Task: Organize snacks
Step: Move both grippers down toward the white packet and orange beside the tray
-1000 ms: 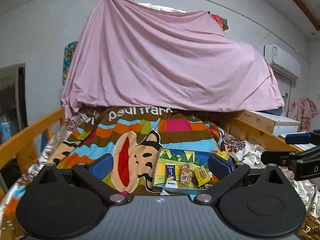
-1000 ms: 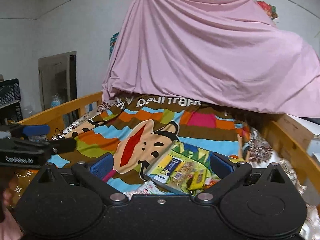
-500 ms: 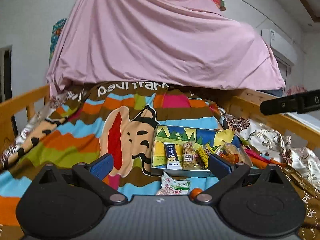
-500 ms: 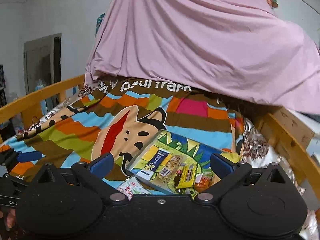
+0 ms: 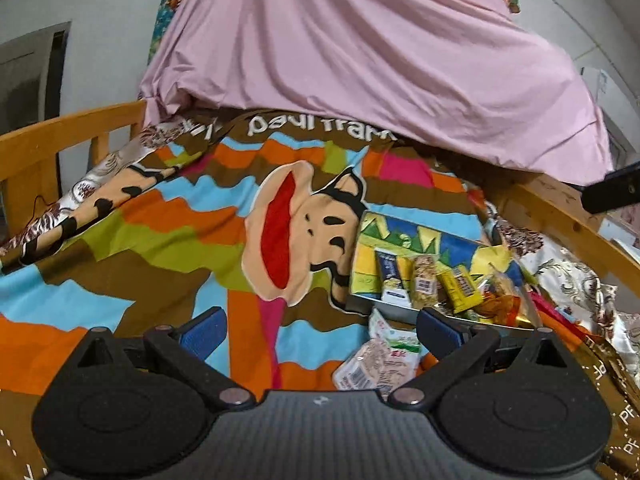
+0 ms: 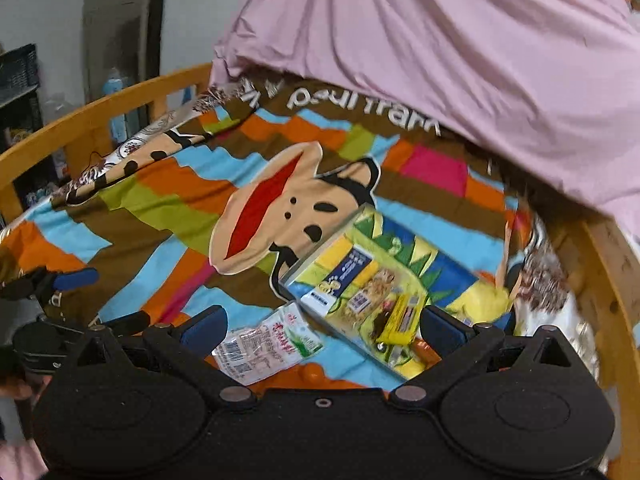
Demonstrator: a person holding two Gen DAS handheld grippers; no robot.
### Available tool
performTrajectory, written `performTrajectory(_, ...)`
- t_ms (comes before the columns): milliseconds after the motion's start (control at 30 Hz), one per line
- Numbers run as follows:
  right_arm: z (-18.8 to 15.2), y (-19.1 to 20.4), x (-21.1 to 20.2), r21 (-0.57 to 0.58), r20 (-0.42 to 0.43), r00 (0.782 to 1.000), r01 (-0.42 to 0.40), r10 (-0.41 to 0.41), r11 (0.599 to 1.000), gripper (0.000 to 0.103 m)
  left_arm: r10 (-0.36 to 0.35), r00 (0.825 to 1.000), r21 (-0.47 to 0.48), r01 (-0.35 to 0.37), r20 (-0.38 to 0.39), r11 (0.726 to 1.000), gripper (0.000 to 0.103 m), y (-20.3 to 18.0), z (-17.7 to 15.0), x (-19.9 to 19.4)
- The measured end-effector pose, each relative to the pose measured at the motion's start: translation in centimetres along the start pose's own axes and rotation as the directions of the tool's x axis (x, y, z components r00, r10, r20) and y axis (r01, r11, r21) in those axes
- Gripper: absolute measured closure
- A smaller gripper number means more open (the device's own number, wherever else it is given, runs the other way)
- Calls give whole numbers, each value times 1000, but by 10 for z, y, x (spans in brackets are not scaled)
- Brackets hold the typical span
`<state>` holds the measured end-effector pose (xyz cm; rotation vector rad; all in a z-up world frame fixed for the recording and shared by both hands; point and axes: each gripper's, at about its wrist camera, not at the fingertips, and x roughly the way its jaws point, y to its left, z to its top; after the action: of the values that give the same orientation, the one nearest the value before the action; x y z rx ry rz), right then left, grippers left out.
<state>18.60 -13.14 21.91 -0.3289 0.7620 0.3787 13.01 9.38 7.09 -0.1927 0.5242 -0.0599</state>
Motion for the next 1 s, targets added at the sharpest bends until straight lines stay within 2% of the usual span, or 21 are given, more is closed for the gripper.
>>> performTrajectory(167,-16,6,25,43,-13,999,-51,52,998,1,13,999,-65,-15,-37,998,0,4,3,18)
performTrajectory(300,-43,11,44,52,29,997,-68,67,996,1,39,996,-69,-44,-77,997,0,2,3,32)
performTrajectory(400,-65,11,58,52,73,997,-45,41,998,1,52,993,-74,-60,-107,995,0,-2,5,39)
performTrajectory(600,-97,-7,84,138,110,994,-18,3,990,1,78,982,-45,-87,-172,995,0,-16,4,54)
performTrajectory(700,-107,-23,87,131,133,991,12,-29,991,1,28,974,-49,-40,-225,998,0,-25,8,73)
performTrajectory(767,-115,-34,90,134,162,986,23,-45,991,1,-24,967,-83,3,-254,997,0,-31,12,88)
performTrajectory(867,-129,-46,94,154,204,979,-13,-19,988,1,-96,953,-147,55,-287,988,0,-37,12,112)
performTrajectory(1000,-141,-50,102,137,215,977,-44,14,990,1,-111,950,-122,78,-293,989,0,-44,6,130)
